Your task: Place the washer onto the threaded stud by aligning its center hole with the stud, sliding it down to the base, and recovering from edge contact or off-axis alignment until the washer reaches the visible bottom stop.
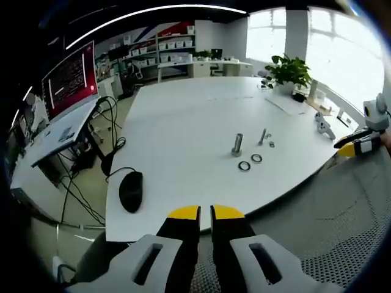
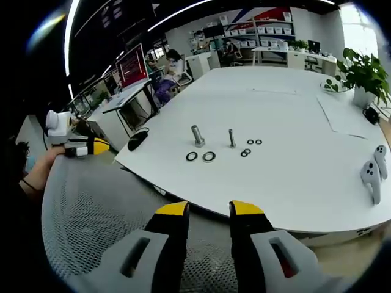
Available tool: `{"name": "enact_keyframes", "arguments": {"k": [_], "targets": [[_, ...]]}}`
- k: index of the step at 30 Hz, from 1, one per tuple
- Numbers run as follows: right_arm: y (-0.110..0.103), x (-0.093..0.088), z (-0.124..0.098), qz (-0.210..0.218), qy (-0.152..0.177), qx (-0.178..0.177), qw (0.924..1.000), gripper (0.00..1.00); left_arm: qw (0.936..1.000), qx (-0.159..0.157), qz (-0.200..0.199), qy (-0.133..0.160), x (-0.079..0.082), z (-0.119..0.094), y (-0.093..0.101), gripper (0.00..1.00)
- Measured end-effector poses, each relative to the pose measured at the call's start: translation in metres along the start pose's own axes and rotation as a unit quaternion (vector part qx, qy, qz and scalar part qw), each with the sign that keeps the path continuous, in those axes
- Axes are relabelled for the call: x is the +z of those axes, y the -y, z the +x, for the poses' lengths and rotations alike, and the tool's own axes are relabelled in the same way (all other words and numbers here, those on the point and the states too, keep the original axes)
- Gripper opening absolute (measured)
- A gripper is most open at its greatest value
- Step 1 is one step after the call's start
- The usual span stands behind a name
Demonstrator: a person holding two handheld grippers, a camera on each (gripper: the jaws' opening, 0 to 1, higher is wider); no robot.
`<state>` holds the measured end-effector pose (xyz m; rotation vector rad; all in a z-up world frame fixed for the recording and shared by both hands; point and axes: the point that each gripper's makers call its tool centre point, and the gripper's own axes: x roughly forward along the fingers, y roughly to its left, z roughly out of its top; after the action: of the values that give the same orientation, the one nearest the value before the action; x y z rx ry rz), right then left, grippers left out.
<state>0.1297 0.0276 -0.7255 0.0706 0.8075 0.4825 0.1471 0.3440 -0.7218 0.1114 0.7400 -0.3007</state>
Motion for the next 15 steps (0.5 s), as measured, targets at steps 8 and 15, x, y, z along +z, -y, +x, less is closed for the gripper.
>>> {"name": "enact_keyframes", "arguments": {"k": [8, 15], "targets": [[-0.0006, 0.0003, 0.0003, -0.001, 0.0, 0.003, 1.0, 0.29, 1.0, 0.002, -0.003, 0.001, 0.0005, -0.0007, -0.0009, 0.04], [0.0009, 0.0001, 0.0003, -0.001, -0.001, 0.004, 1.0, 0.29, 1.0, 0.001, 0.0, -0.002, -0.0001, -0.0013, 0.0009, 0.03]]}}
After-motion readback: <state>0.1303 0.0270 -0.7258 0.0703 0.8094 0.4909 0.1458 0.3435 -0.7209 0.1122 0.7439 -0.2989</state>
